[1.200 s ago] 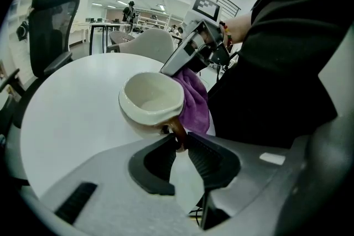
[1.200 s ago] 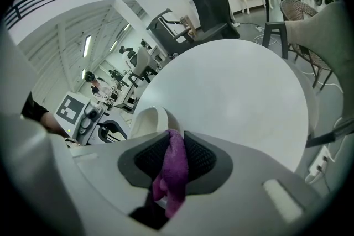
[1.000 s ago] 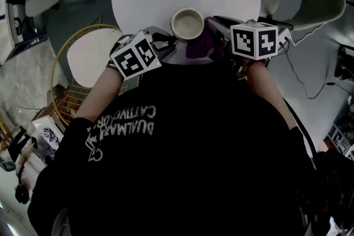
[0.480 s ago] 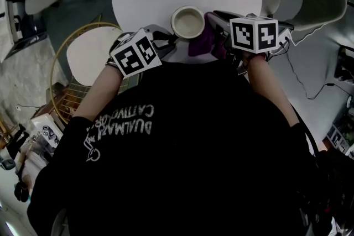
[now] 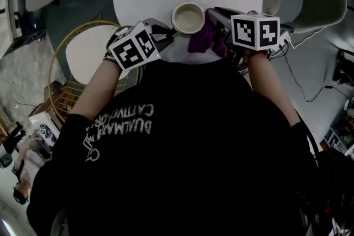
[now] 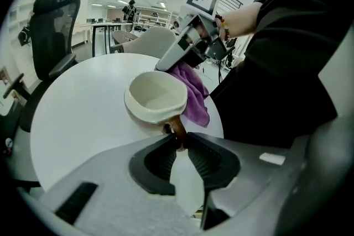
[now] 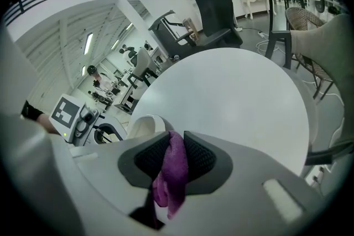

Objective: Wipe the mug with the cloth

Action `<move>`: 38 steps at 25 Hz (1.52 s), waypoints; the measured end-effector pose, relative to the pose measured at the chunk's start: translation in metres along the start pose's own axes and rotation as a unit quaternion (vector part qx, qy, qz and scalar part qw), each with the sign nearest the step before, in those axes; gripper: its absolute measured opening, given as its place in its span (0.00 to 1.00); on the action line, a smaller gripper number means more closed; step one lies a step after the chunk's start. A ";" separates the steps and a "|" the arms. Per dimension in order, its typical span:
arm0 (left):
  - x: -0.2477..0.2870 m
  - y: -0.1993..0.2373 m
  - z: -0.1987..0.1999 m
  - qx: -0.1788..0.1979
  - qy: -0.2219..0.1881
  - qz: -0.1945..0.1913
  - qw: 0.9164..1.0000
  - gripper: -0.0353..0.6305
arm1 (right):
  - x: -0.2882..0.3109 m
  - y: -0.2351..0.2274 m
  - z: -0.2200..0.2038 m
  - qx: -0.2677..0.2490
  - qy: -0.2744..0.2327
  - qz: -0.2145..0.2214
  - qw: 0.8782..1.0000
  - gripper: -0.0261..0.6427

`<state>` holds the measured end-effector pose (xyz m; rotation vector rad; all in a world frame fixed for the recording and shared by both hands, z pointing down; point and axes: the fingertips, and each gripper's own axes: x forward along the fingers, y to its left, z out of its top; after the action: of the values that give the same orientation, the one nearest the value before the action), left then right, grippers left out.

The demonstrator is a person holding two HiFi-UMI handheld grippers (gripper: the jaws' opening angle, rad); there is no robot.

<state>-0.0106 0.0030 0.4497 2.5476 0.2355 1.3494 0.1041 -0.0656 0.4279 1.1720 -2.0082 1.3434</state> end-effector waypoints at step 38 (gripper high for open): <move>-0.003 0.022 0.006 0.008 0.013 0.047 0.999 0.15 | 0.005 -0.007 0.023 -0.002 -0.011 0.003 1.000 0.16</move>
<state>-0.0072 -0.0199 0.4504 2.5867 0.1332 1.4194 0.1095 -0.0895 0.4255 1.1848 -2.0312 1.3335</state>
